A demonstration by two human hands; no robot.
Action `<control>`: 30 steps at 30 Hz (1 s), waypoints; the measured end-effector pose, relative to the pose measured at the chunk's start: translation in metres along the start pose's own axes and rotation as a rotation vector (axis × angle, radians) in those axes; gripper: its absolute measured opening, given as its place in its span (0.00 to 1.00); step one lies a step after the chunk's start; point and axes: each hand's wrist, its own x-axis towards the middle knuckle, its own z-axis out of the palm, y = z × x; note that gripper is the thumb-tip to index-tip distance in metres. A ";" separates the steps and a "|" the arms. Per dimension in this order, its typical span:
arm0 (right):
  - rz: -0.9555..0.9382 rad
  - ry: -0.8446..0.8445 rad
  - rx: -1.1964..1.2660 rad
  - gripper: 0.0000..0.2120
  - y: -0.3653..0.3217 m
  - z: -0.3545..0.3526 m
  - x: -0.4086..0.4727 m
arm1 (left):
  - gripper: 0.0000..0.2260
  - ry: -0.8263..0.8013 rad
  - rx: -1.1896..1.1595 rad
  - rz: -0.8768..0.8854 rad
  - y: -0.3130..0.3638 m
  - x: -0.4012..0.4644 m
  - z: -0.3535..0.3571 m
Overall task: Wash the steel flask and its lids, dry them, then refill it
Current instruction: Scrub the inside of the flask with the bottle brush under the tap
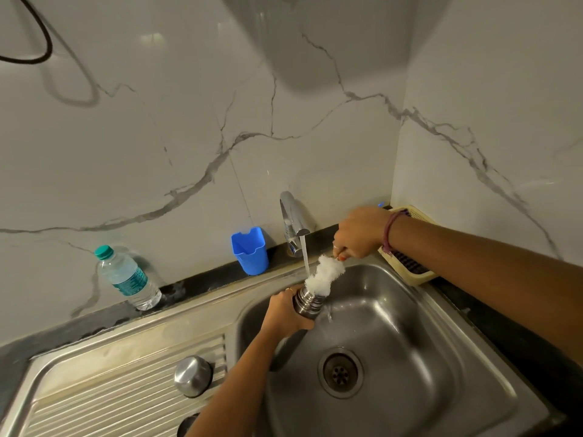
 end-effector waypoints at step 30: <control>0.597 0.979 1.408 0.26 -0.041 -0.002 -0.041 | 0.36 0.095 -0.233 0.012 -0.021 -0.032 0.011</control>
